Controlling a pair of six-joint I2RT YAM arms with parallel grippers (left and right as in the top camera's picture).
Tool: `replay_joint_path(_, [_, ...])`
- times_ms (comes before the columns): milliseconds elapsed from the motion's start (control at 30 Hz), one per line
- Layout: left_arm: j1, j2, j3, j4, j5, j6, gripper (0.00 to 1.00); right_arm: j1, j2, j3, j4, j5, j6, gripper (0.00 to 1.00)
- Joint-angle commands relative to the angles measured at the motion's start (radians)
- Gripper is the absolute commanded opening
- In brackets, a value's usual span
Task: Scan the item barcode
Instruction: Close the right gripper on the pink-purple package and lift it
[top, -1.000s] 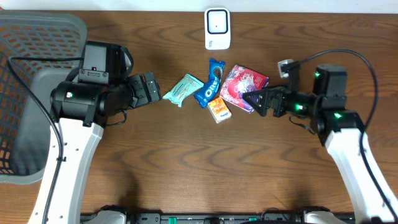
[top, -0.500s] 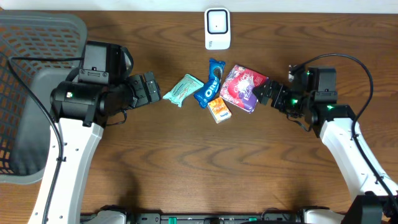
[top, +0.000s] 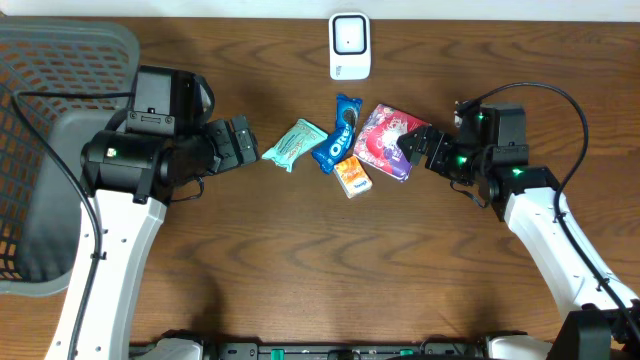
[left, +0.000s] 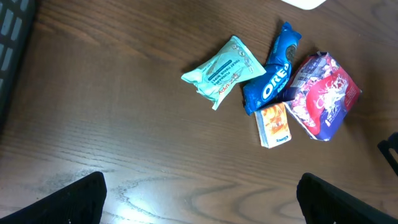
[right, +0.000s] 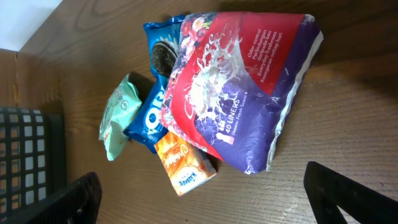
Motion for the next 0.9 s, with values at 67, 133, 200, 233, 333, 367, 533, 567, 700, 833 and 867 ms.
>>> replay_joint_path(67, [0.003,0.0,0.007,-0.003,-0.01,0.013,0.98,0.004,0.004,0.016,-0.002,0.033,0.008,0.99])
replay_joint_path(133, [0.003,0.0,0.007,-0.003,-0.01,0.013,0.98,0.006,0.009,0.01,-0.002,0.068,0.008,0.99])
replay_joint_path(200, [0.003,0.0,0.007,-0.003,-0.01,0.013,0.98,0.011,0.019,0.006,-0.001,0.088,0.008,0.99])
replay_joint_path(233, [0.003,0.0,0.007,-0.003,-0.01,0.013,0.98,0.011,0.025,0.006,-0.001,0.089,0.008,0.99])
replay_joint_path(333, [0.003,0.0,0.007,-0.003,-0.01,0.013,0.98,0.011,0.056,0.005,0.003,0.092,0.023,0.97])
replay_joint_path(367, [0.003,0.0,0.007,-0.003,-0.01,0.013,0.98,0.01,0.069,0.005,0.007,0.097,0.036,0.94])
replay_joint_path(533, [0.003,0.0,0.007,-0.003,-0.01,0.013,0.98,0.008,0.141,0.005,0.038,0.121,0.071,0.88])
replay_joint_path(567, [0.003,0.0,0.007,-0.003,-0.01,0.013,0.98,0.008,0.15,0.005,0.049,0.12,0.071,0.88])
replay_joint_path(700, [0.003,0.0,0.007,-0.003,-0.01,0.013,0.98,0.006,0.173,0.005,0.083,0.121,0.071,0.86])
replay_joint_path(833, [0.003,0.0,0.007,-0.002,-0.01,0.013,0.98,0.006,0.181,0.005,0.108,0.121,0.071,0.86])
replay_joint_path(867, [0.003,0.0,0.007,-0.003,-0.01,0.013,0.98,0.006,0.186,0.005,0.118,0.121,0.071,0.86])
